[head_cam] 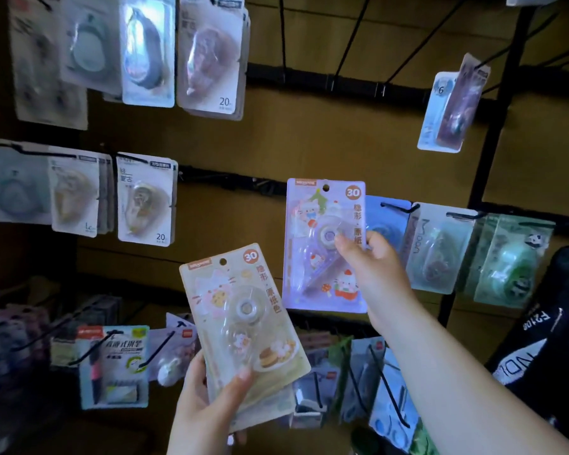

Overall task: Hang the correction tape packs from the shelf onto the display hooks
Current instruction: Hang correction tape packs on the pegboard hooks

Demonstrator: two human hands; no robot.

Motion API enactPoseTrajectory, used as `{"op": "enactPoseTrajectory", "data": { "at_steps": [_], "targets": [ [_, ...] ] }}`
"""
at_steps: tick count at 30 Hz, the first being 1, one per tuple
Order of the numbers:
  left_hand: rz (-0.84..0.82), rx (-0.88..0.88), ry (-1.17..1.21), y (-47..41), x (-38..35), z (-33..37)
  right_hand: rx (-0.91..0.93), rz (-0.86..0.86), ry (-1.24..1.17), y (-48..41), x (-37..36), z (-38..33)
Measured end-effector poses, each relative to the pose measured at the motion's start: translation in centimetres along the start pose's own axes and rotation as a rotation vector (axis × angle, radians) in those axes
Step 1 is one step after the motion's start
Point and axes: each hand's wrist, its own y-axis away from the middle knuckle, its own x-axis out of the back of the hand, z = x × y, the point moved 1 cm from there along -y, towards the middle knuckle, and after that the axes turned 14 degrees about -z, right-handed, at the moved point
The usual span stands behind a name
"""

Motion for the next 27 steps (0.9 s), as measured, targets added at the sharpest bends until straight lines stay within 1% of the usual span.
{"op": "enactPoseTrajectory", "data": {
  "at_steps": [5, 10, 13, 16, 21, 27],
  "targets": [
    [0.006, -0.012, -0.059, -0.9, 0.8, -0.2, 0.049, 0.049, 0.015, -0.2, -0.4, 1.2],
    [0.067, -0.037, -0.054, -0.9, 1.5, 0.7, 0.041, 0.094, -0.051, -0.2, -0.1, 2.2],
    [0.049, -0.038, -0.024, -0.5, 1.8, 1.0, 0.040, 0.105, -0.031, -0.7, -0.3, 2.8],
    [0.073, -0.051, -0.002, -0.3, 2.1, 1.4, 0.006, 0.102, 0.040, -2.2, -0.5, 3.4],
    [0.103, -0.071, -0.032, -0.8, 2.4, 1.4, -0.087, 0.121, 0.123, -5.6, -0.3, 4.2],
    [0.019, -0.077, -0.109, -1.9, 2.0, 1.4, -0.155, 0.105, 0.185, -8.6, -0.3, 5.9]
  ]
}}
